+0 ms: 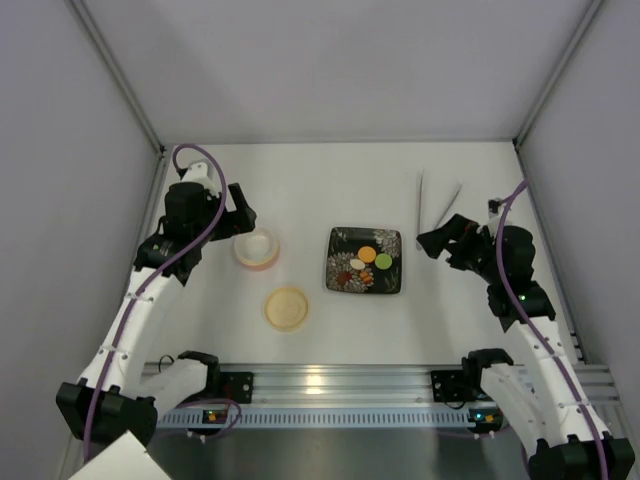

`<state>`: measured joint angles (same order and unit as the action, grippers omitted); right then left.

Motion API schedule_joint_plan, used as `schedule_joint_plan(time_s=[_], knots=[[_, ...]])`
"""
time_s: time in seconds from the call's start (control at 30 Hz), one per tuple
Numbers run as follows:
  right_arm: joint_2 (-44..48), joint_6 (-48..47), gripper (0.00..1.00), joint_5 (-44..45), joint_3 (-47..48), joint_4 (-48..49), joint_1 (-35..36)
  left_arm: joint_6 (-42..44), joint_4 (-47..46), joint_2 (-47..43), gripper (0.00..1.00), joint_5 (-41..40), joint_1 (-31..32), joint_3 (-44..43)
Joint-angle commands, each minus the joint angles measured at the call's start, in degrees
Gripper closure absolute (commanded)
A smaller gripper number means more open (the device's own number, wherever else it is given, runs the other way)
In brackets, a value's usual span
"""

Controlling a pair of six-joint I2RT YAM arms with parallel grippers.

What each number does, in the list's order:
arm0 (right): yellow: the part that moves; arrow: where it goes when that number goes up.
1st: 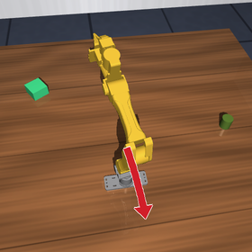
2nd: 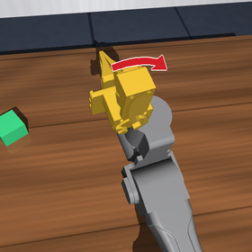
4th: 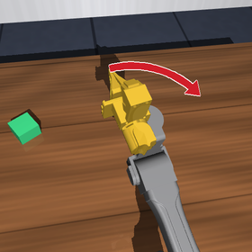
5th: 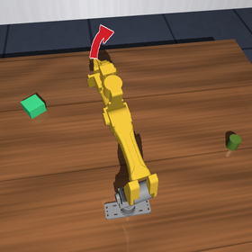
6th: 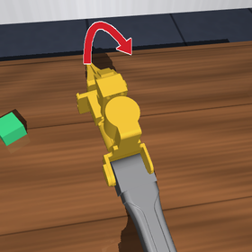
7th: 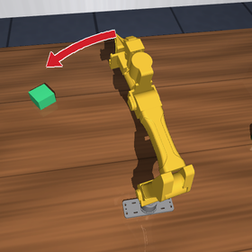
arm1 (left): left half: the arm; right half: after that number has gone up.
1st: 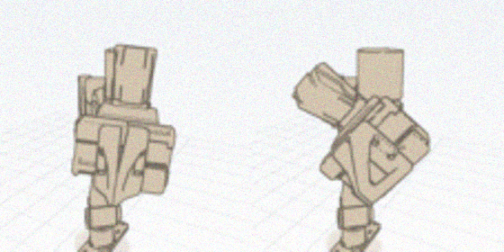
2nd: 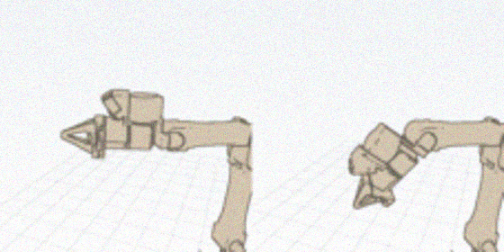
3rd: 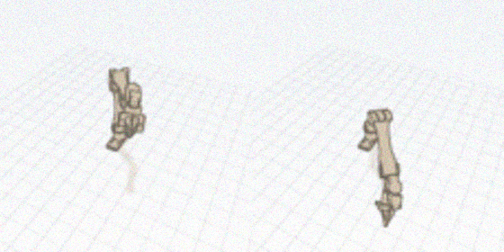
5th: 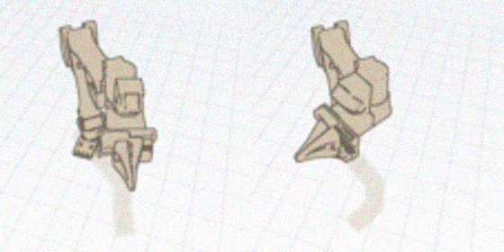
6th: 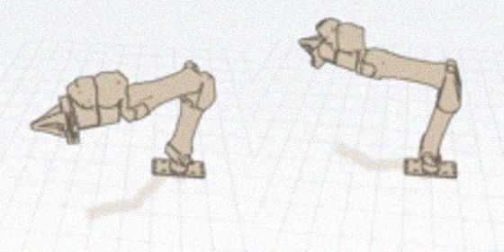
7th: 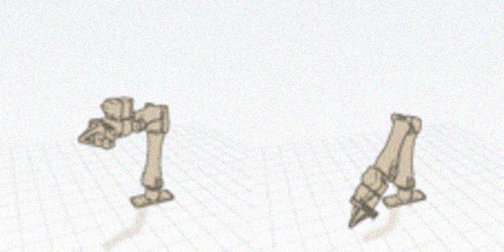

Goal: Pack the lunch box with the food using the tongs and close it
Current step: Pick up the clamp at the center of the board.

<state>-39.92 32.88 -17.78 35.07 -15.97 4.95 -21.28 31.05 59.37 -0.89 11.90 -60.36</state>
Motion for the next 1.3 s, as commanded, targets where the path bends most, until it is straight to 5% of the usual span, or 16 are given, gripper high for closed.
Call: schedule_joint_plan(time_s=[0.0, 0.93, 1.13, 1.27], knots=[[0.9, -1.0, 0.01, 1.6, 1.9, -0.8, -0.9, 0.5, -1.1, -1.6, 0.01, 0.3, 0.0, -0.3], [-2.4, -5.5, 0.0, 20.1, 9.4, -13.2, -0.9, 0.4, -0.6, -1.8, 0.01, 0.5, 0.0, -0.3], [-10.6, -7.2, 0.0, 25.9, 14.0, -11.1, -0.9, 0.3, -0.6, -1.7, 0.01, 0.4, 0.0, -0.4], [-25.2, -7.7, 0.01, 29.3, 21.6, -10.7, -0.1, 0.3, -0.5, -1.7, 0.01, 0.4, 0.0, -0.5]])
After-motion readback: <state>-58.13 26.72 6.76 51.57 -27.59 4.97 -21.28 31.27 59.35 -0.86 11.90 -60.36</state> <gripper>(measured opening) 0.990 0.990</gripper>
